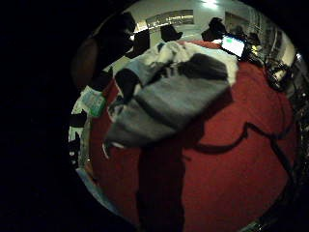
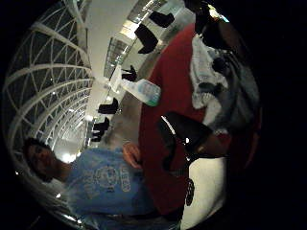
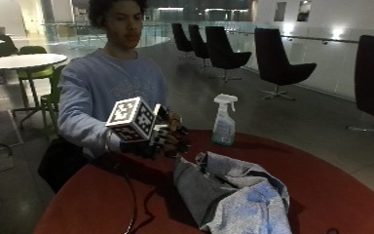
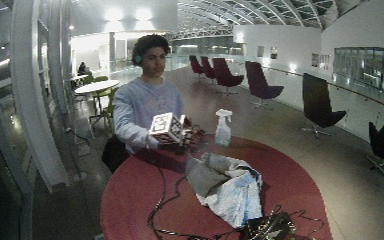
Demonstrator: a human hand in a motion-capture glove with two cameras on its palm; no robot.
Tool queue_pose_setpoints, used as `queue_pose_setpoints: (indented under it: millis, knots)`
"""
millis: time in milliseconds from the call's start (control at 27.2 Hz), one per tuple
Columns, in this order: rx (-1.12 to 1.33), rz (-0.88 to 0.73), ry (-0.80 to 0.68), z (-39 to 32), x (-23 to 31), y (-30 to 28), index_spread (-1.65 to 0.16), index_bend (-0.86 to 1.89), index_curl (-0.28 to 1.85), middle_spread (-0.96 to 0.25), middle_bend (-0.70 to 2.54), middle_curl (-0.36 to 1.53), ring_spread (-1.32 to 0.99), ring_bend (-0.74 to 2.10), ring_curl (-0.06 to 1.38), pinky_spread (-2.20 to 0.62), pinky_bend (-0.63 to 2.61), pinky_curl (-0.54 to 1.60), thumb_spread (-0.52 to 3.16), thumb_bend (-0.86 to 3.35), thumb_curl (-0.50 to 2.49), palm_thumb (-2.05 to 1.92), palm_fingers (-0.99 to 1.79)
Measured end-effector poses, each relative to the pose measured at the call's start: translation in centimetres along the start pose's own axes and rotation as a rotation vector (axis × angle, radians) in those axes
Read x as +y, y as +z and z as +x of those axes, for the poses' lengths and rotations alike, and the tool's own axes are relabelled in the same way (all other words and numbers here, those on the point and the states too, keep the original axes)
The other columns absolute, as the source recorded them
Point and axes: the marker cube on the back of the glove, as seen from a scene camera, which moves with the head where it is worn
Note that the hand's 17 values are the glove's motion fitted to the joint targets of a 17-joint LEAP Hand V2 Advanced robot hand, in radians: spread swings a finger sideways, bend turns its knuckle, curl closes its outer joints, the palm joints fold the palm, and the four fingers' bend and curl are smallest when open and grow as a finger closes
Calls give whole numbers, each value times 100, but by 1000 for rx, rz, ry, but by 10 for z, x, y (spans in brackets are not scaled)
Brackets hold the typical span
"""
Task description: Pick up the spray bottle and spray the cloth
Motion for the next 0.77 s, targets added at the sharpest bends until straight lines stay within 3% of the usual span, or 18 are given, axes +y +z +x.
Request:
queue_pose_setpoints:
  millis: [331,773]
  knots:
    - [150,11,60,56,60,-19,-35,20,43,0,20,38,1,34,35,20,13,21,102,-2,33,69,66]
    - [149,30,57,66,70,-25,-36,19,43,-1,21,39,0,33,35,21,13,19,104,-2,33,69,66]
